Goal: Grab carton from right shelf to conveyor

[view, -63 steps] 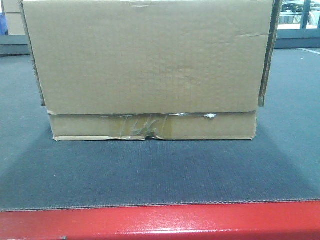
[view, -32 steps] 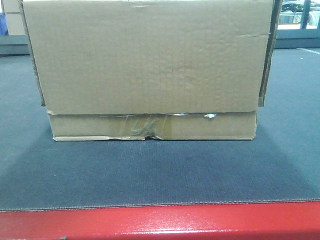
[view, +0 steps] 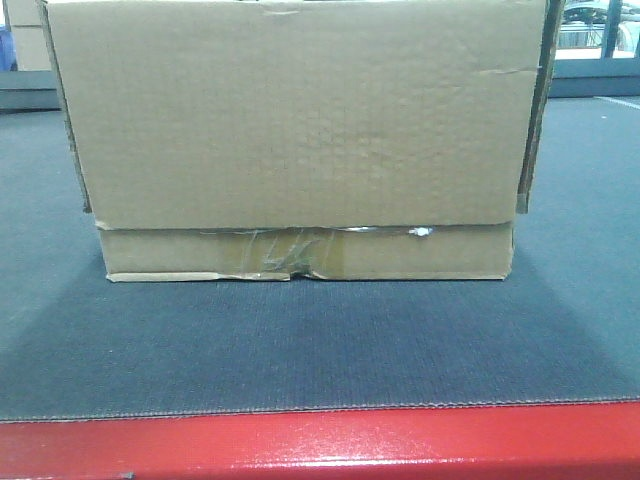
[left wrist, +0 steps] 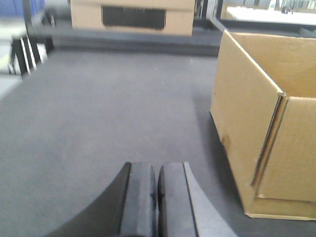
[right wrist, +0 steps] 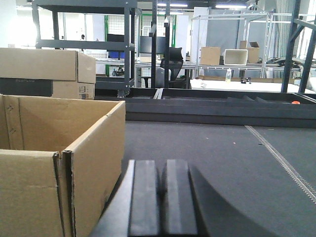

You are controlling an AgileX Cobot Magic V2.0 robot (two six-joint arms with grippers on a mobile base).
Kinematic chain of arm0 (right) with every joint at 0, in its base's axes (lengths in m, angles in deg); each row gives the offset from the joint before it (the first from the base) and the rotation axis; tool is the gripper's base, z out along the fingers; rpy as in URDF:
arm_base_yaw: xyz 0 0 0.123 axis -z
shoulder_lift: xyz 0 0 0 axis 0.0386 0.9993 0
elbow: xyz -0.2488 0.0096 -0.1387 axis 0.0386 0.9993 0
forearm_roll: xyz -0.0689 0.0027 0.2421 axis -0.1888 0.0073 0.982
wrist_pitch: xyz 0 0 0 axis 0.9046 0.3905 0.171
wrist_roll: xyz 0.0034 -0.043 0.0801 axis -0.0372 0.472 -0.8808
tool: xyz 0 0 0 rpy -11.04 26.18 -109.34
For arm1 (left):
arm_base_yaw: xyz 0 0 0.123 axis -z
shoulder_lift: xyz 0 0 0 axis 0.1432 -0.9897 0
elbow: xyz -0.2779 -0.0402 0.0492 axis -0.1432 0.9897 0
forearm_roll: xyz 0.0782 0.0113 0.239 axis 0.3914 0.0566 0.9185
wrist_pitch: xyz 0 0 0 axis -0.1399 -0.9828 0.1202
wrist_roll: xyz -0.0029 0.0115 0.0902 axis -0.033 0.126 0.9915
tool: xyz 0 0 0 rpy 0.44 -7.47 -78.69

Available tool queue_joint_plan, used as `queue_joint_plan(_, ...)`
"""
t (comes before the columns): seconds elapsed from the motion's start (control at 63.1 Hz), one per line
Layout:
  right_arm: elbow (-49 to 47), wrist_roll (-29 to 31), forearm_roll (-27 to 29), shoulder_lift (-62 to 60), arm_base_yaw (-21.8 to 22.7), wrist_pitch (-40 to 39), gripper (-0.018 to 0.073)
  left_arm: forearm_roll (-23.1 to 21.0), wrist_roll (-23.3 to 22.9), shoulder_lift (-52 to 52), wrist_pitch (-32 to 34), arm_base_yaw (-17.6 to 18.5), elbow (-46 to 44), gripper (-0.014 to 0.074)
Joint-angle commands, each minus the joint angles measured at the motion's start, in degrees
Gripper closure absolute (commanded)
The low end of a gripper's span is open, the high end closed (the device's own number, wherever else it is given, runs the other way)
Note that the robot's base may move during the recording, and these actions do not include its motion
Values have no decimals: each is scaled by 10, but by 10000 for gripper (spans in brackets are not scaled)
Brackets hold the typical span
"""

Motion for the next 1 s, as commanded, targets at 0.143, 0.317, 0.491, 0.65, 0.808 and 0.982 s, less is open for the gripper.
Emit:
queue_joint_plan(0.143, 2, 3, -6, -3, 1, -13, 626, -35, 64, 94, 87, -32, 114, 582)
queue_joint_plan(0.317, 2, 3, -6, -3, 1, -13, 626, -35, 64, 107, 176, -32, 207, 582)
queue_joint_plan(0.491, 2, 3, -6, -3, 1, -13, 626, -35, 63, 107, 184, -32, 211, 582)
queue_joint_plan(0.65, 2, 3, -6, -3, 1, -13, 626, -35, 63, 107, 188, -32, 211, 582)
queue_joint_plan(0.808, 2, 3, -6, -3, 1, -13, 626, -35, 63, 107, 198, -32, 211, 582)
queue_joint_plan(0.982, 2, 3, -6, -3, 1, -13, 626, -35, 63, 107, 198, -32, 211, 582)
